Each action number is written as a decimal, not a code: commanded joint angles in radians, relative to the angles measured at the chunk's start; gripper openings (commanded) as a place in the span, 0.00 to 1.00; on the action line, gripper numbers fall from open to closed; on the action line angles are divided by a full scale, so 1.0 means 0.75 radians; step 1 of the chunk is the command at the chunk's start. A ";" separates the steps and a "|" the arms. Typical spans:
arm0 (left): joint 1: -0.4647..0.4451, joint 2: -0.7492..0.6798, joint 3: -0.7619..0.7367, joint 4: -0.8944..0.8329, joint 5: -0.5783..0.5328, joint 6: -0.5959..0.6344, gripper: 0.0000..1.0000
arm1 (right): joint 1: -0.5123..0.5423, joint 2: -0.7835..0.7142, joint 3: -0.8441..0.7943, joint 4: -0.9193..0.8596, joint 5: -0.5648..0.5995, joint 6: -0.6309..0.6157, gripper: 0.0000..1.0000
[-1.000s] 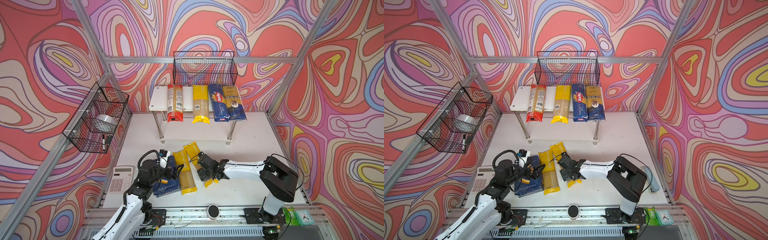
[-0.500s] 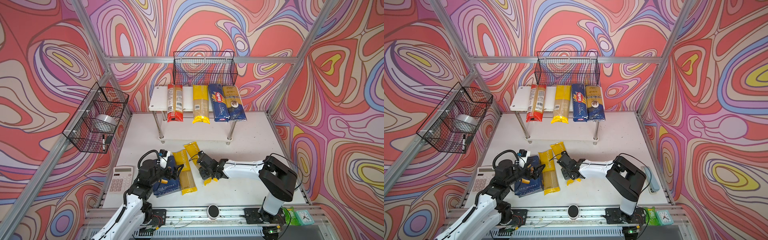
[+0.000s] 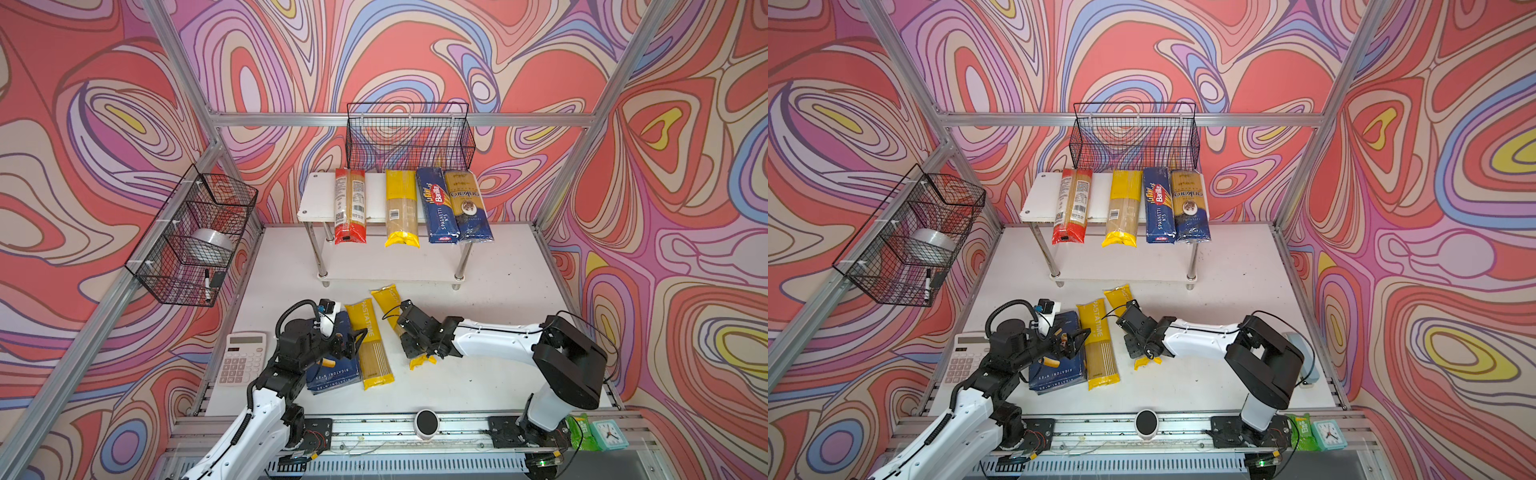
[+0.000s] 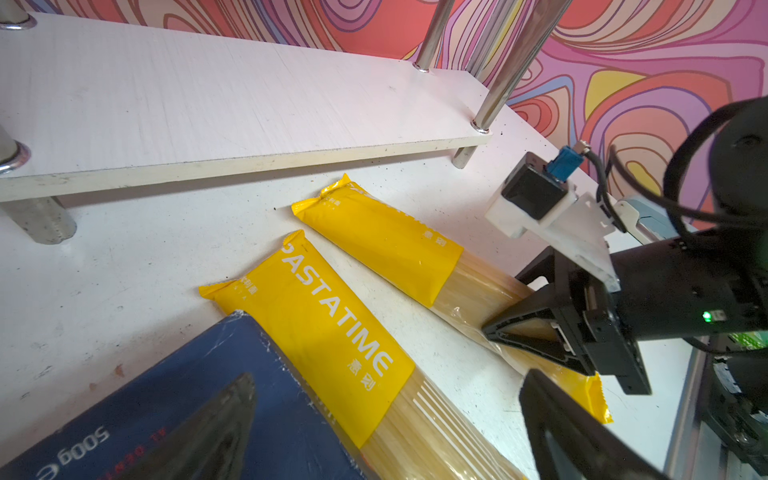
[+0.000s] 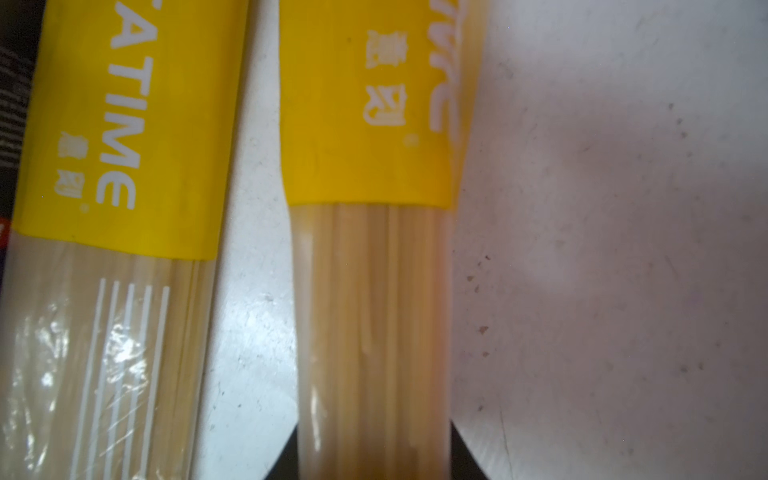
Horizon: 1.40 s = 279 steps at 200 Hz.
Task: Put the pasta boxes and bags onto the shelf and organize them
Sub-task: 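Close the right gripper on the yellow bag and lift it, then carry the yellow bag toward the shelf's lower level with the right gripper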
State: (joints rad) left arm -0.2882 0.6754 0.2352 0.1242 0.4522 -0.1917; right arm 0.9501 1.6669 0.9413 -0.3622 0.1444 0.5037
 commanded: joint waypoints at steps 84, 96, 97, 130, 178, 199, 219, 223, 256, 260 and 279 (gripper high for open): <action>-0.004 -0.011 0.003 0.017 0.001 -0.003 1.00 | -0.010 -0.385 -0.075 0.100 0.223 0.039 0.00; -0.004 -0.011 0.002 0.018 0.002 -0.004 1.00 | -0.016 -0.407 -0.068 0.083 0.245 0.036 0.00; -0.003 -0.011 0.001 0.017 0.002 -0.004 1.00 | -0.017 -0.409 -0.067 0.083 0.248 0.036 0.00; -0.004 -0.013 0.001 0.017 0.002 -0.003 1.00 | -0.038 -0.464 -0.055 0.058 0.292 0.022 0.00; -0.004 -0.017 0.001 0.018 0.002 -0.004 1.00 | -0.095 -0.490 -0.009 0.004 0.295 0.003 0.00; -0.004 -0.017 0.001 0.016 0.000 -0.004 1.00 | -0.128 -0.478 0.019 -0.018 0.302 -0.005 0.00; -0.004 -0.021 -0.002 0.015 0.000 -0.004 1.00 | -0.152 -0.474 0.031 -0.010 0.307 -0.011 0.00; -0.004 -0.021 0.000 0.014 0.000 -0.004 1.00 | -0.158 -0.474 0.033 -0.008 0.308 -0.011 0.00; -0.004 -0.020 -0.002 0.016 -0.002 -0.004 1.00 | -0.221 -0.463 0.057 -0.004 0.304 -0.012 0.00; -0.004 -0.021 -0.001 0.015 -0.002 -0.005 1.00 | -0.229 -0.459 0.062 -0.002 0.301 -0.013 0.00; -0.003 -0.021 -0.001 0.016 -0.001 -0.004 1.00 | -0.260 -0.443 0.076 0.009 0.300 -0.011 0.00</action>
State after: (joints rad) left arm -0.2882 0.6682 0.2352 0.1242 0.4522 -0.1917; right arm 0.7837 1.3445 0.9325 -0.4709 0.3145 0.5064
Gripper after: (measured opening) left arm 0.999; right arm 0.272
